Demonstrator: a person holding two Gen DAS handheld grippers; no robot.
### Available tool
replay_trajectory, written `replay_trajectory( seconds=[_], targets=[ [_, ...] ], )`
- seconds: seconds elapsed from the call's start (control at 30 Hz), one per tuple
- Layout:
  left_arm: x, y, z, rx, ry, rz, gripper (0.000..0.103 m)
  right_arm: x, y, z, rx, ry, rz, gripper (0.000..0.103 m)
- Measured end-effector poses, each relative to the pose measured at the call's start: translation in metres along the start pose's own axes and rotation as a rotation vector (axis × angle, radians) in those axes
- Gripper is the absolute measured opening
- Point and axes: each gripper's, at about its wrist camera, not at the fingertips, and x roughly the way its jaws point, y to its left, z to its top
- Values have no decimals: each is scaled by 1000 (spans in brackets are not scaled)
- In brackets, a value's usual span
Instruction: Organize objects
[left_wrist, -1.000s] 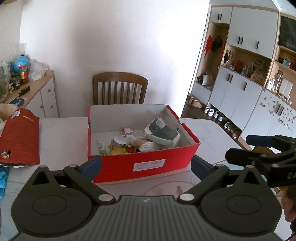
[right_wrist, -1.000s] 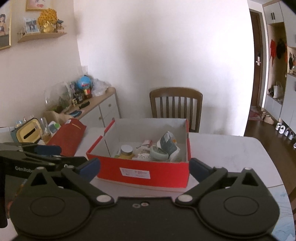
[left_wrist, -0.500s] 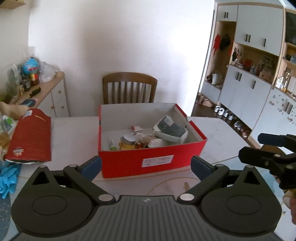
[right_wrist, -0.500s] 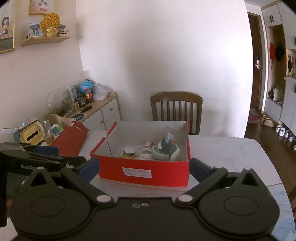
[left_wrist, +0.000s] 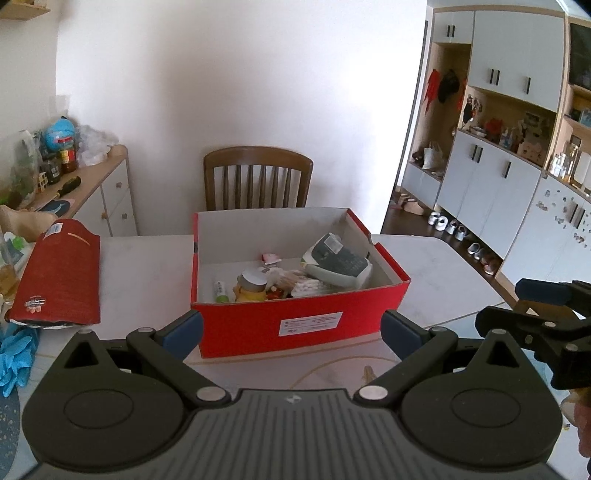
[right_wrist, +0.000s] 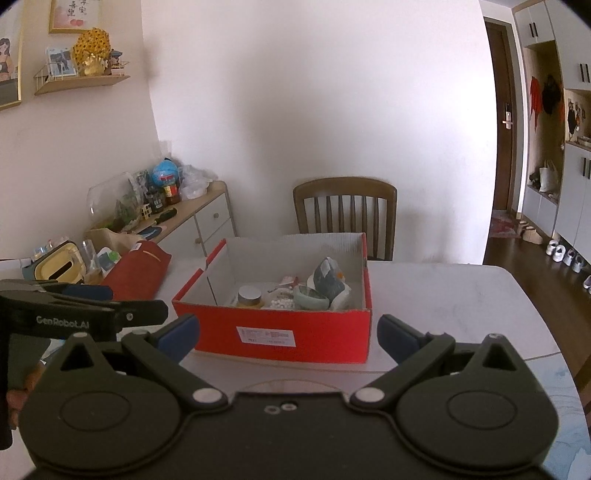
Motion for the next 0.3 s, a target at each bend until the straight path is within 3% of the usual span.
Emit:
replay_trajectory(
  seconds=[0.3],
  targets=[
    [1,-5,-1,25,-18,12,102,-1,-1,-5,-15,7,-15,103]
  ],
)
